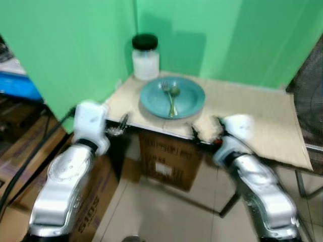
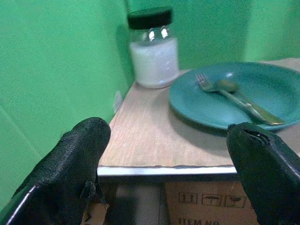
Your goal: Setting the table
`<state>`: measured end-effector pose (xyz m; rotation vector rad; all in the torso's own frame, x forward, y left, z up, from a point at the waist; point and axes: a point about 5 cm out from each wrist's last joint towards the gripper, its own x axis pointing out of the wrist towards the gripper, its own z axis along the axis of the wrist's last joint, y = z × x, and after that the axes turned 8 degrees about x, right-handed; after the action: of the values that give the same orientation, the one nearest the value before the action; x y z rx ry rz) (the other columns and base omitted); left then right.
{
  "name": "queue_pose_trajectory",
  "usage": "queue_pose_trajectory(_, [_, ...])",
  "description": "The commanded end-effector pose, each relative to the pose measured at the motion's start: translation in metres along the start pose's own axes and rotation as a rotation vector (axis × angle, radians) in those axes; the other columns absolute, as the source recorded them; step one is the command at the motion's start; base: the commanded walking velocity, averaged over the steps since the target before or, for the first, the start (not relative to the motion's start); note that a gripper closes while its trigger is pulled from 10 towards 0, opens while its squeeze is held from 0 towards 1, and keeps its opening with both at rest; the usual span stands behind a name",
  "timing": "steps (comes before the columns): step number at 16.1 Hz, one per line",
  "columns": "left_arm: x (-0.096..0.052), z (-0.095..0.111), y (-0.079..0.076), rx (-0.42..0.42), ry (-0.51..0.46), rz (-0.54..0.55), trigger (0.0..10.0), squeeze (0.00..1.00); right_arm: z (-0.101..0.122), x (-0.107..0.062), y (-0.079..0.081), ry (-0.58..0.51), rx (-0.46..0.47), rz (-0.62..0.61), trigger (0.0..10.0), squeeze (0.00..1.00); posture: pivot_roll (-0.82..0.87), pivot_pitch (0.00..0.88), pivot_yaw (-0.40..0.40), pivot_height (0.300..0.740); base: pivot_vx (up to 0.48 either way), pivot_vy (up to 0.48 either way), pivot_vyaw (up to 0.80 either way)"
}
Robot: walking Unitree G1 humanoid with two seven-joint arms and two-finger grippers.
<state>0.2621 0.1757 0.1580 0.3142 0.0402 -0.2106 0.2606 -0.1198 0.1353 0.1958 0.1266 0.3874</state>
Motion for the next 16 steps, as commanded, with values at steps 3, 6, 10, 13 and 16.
queue_pose_trajectory(3, [0.002, 0.009, -0.006, 0.002, -0.038, -0.03, 10.0, 0.0, 0.001, -0.005, -0.015, -0.008, 0.017, -0.104, 10.0, 1.0, 0.13, 0.0, 0.002, 0.74, 0.333, 0.0, 0.52])
queue_pose_trajectory(6, [0.002, 0.009, -0.006, 0.002, -0.038, -0.038, 10.0, 0.0, 0.0, -0.005, -0.02, -0.005, 0.032, -0.147, 10.0, 0.0, 0.12, 0.0, 0.004, 0.74, 0.339, 0.0, 0.0])
queue_pose_trajectory(10, [0.003, 0.008, -0.007, 0.003, -0.038, -0.05, 10.0, 0.0, 0.004, -0.004, -0.016, -0.023, -0.005, -0.132, 10.0, 0.0, 0.12, 0.0, 0.005, 0.74, 0.336, 0.0, 0.0])
queue_pose_trajectory(13, [0.005, 0.009, -0.008, -0.01, -0.047, -0.068, 10.0, 0.0, 0.006, -0.004, -0.02, -0.038, 0.02, -0.165, 10.0, 0.0, 0.12, 0.0, 0.004, 0.74, 0.31, 0.0, 0.0])
queue_pose_trajectory(16, [0.006, 0.009, -0.009, -0.015, -0.047, -0.056, 10.0, 0.0, 0.007, -0.003, -0.022, -0.043, 0.018, -0.169, 10.0, 0.0, 0.12, 0.0, 0.001, 0.74, 0.0, 0.0, 0.0])
